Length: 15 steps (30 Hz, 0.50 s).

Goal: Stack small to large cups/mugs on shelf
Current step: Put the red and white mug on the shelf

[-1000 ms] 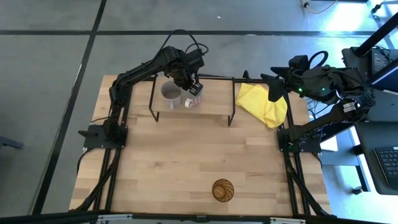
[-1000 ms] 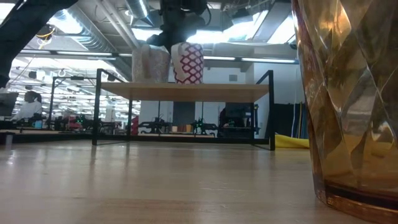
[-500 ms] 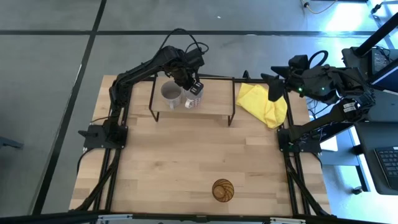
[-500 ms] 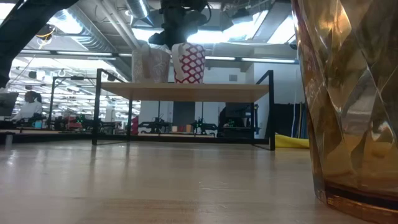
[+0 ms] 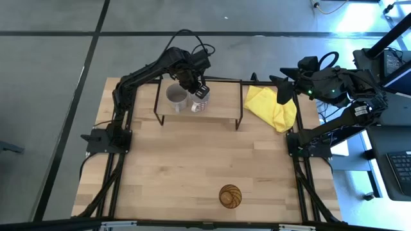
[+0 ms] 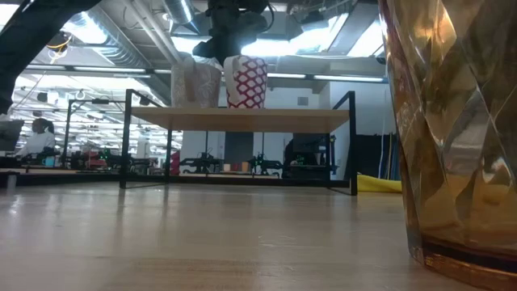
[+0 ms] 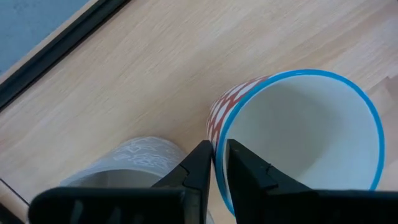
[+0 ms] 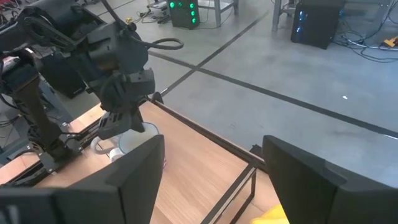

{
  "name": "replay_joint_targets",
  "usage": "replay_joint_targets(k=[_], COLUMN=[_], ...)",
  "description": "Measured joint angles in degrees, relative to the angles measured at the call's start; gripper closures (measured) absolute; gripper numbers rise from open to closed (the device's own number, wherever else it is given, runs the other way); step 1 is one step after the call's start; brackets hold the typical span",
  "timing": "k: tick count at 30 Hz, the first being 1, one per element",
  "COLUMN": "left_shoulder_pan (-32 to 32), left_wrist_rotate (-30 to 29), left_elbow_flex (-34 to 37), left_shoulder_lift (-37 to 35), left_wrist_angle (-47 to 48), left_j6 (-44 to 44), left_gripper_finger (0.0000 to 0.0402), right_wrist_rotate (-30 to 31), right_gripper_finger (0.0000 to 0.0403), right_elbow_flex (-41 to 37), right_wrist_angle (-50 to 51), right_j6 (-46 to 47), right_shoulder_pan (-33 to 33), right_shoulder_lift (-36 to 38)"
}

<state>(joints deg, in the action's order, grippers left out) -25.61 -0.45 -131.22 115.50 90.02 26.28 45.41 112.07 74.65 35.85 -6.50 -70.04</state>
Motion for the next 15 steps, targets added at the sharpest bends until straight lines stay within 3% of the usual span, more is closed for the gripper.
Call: replay_joint_targets(k=[15], left_shoulder_pan=[0.35], left_wrist_rotate=[1.33], left_elbow_flex=[-0.11], left_shoulder_lift=[-1.24], left_wrist_angle=[0.00], left_j6=[0.55], left_gripper_finger=[0.0360], right_wrist_rotate=[0.00], right_gripper_finger=[0.0131], right_elbow_flex=[0.00], right_wrist_angle=[-0.24], right_j6=[0.01], right_shoulder_pan=[0.02], right_shoulder_lift=[0.00])
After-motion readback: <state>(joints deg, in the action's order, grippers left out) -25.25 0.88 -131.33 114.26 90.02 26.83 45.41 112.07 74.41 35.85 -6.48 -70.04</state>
